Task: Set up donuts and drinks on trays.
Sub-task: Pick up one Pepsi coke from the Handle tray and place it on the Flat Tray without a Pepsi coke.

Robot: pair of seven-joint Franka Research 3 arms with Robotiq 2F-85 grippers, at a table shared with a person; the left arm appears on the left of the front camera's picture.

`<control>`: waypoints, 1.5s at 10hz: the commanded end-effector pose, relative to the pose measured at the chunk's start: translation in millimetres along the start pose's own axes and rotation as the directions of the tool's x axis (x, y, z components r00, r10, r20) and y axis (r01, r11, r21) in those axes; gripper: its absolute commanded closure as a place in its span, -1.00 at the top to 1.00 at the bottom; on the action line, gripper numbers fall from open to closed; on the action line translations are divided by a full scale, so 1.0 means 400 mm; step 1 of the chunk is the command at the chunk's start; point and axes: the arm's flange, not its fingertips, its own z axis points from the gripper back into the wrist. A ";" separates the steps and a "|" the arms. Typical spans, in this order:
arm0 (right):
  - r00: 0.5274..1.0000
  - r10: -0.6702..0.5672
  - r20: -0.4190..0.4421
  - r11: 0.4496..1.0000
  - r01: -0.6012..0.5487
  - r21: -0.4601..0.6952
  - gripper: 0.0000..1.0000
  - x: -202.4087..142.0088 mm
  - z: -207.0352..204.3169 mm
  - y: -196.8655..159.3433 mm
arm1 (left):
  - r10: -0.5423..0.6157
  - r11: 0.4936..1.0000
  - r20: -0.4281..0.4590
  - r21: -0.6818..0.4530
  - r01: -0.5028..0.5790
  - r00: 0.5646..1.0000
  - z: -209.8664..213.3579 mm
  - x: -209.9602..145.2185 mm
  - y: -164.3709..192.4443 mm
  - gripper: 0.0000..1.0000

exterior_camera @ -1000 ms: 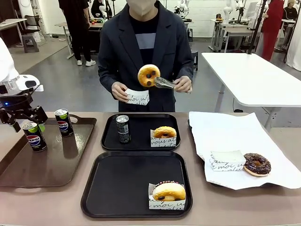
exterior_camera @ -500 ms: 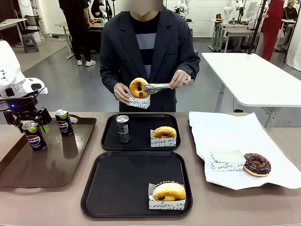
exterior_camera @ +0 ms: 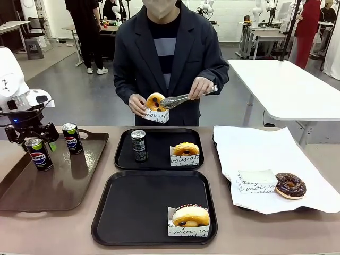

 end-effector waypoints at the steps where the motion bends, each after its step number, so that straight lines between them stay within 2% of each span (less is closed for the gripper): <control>1: 1.000 0.019 0.012 1.000 -0.019 0.020 1.00 0.002 0.001 -0.003 | 0.003 1.000 -0.015 -0.011 -0.003 1.000 0.014 -0.007 -0.008 1.00; 4: 1.000 0.019 0.012 1.000 -0.019 0.020 1.00 0.002 0.001 -0.003 | -0.003 1.000 -0.018 -0.010 0.002 1.000 0.017 -0.023 -0.004 1.00; 5: 1.000 0.019 0.012 1.000 -0.019 0.020 1.00 0.002 0.001 -0.003 | 0.000 1.000 -0.036 -0.012 -0.001 0.999 0.019 -0.028 -0.003 0.61; 6: 1.000 0.019 0.012 1.000 -0.019 0.020 1.00 0.002 0.001 -0.003 | -0.005 1.000 -0.039 -0.012 0.005 0.999 0.022 -0.035 -0.004 -0.06; 7: 1.000 0.019 0.012 1.000 -0.019 0.020 1.00 0.002 0.001 -0.003 | -0.007 1.000 -0.041 -0.012 0.006 0.999 0.023 -0.038 -0.004 -0.55; 8: 1.000 0.019 0.012 1.000 -0.019 0.020 1.00 0.002 0.001 -0.003 | -0.002 1.000 -0.042 -0.013 0.002 0.999 0.022 -0.038 -0.002 -0.25; 9: 1.000 0.019 0.012 1.000 -0.019 0.020 1.00 0.002 0.001 -0.003 | -0.001 1.000 -0.042 -0.013 0.000 0.999 0.019 -0.035 0.000 -1.00; 13: 1.000 0.019 0.012 1.000 -0.019 0.020 1.00 0.002 0.001 -0.003 | -0.011 1.000 -0.040 -0.017 0.011 0.999 0.027 -0.037 -0.002 -0.98; 15: 1.000 0.019 0.012 1.000 -0.019 0.020 1.00 0.002 0.001 -0.003 | -0.041 0.999 -0.078 0.029 0.043 0.996 0.082 -0.072 -0.018 -1.00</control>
